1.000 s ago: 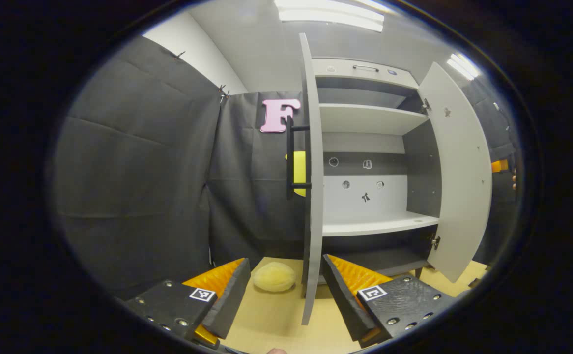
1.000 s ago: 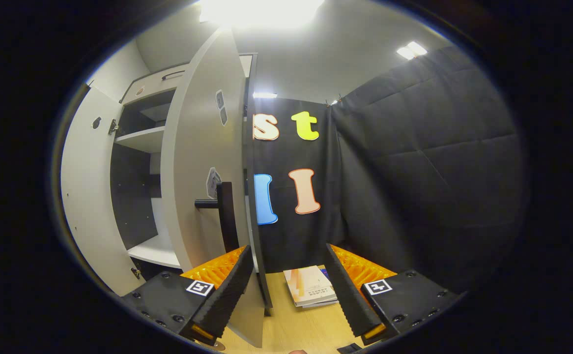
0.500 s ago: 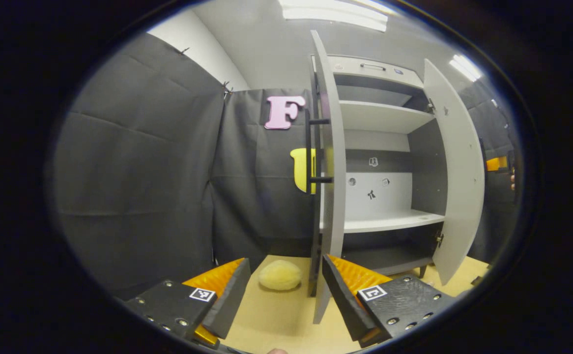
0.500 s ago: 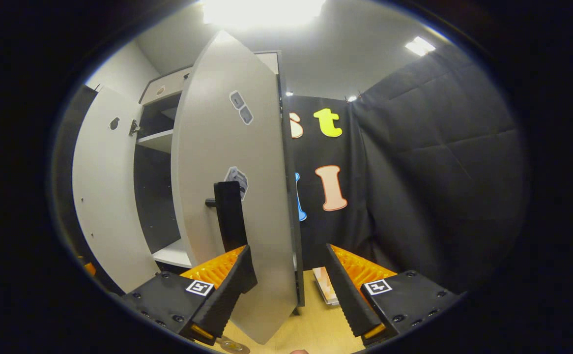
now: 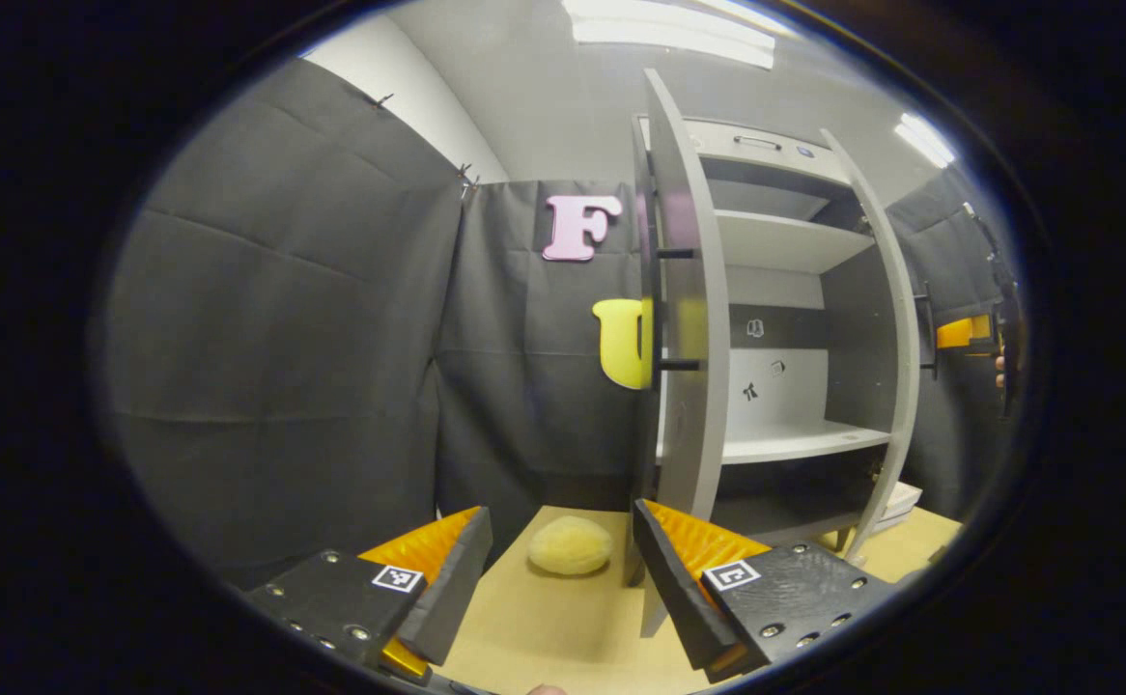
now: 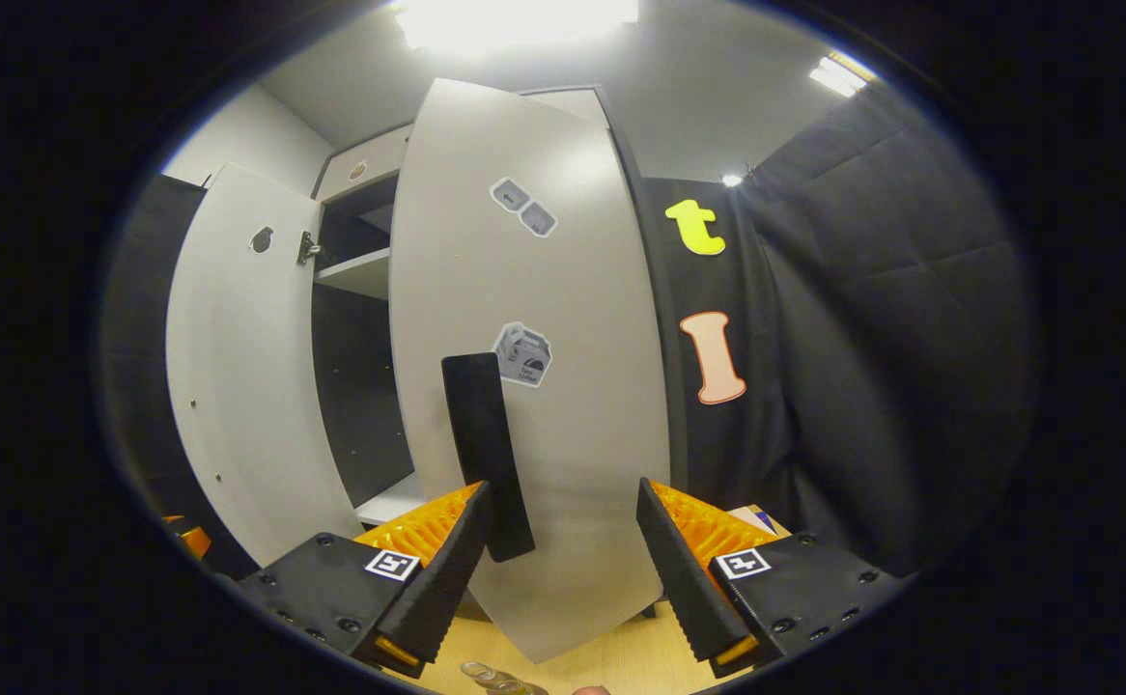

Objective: Grasp the bottle in the cabinet with the left hand and place it on the coaster, then close the right door with the right hand and the left door with the left hand.

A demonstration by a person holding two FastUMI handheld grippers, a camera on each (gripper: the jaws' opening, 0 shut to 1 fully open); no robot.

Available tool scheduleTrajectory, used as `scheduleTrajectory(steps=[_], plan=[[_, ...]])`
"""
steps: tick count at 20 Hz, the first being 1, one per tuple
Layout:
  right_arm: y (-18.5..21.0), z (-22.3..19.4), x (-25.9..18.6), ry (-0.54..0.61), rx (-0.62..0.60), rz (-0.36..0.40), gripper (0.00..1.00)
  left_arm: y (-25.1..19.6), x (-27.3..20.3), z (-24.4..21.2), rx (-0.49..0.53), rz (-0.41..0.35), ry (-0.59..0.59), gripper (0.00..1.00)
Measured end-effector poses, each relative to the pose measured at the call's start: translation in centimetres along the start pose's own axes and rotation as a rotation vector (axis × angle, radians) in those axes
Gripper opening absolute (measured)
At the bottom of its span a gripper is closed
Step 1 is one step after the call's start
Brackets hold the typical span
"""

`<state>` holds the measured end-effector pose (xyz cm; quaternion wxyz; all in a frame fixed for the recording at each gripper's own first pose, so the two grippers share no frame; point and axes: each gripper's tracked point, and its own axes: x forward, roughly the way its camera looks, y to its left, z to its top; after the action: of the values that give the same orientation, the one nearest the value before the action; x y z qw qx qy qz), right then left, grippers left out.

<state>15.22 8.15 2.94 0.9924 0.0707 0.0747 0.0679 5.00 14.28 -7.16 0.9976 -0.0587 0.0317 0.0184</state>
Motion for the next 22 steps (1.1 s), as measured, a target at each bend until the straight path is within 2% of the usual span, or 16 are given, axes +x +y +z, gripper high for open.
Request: scheduleTrajectory(steps=[2, 3, 6, 7, 8, 13, 16, 17, 18, 22], plan=[[1.2, -0.6, 0.8, 0.011, 0.008, 0.022, 0.92, 0.3, -0.3, -0.3, -0.006, 0.008, 0.007, 0.9], [1.5, -0.8, 1.0, 0.015, 0.007, 0.028, 0.95, 0.5, -0.2, -0.4, -0.007, 0.014, 0.01, 0.89], [2.3, -1.1, 1.7, 0.018, 0.009, 0.04, 0.95, 1.8, -0.3, 0.0, -0.002, 0.031, 0.015, 0.89], [2.7, -1.4, 2.0, 0.024, 0.008, 0.042, 0.92, 2.1, -0.3, 0.0, 0.0, 0.039, 0.016, 0.89], [2.9, -1.5, 2.1, 0.027, 0.006, 0.045, 0.95, 2.4, 0.0, 0.2, -0.002, 0.043, 0.02, 0.89], [2.8, -2.5, 1.4, 0.05, -0.042, 0.06, 0.95, 4.0, 2.4, 2.4, -0.04, 0.067, 0.034, 0.89], [1.8, -3.2, 0.6, 0.066, -0.063, 0.05, 0.95, 4.7, 4.5, 4.5, -0.044, 0.074, 0.04, 0.9], [1.2, -3.5, 0.2, 0.071, -0.071, 0.038, 0.92, 4.7, 5.4, 5.0, -0.044, 0.069, 0.048, 0.9], [0.4, -3.7, -0.2, 0.074, -0.079, 0.024, 0.95, 4.4, 6.1, 5.5, -0.043, 0.06, 0.058, 0.9], [-2.5, -4.5, -1.8, 0.088, -0.075, -0.024, 0.96, 2.8, 7.9, 7.9, -0.015, 0.027, 0.046, 0.9]])
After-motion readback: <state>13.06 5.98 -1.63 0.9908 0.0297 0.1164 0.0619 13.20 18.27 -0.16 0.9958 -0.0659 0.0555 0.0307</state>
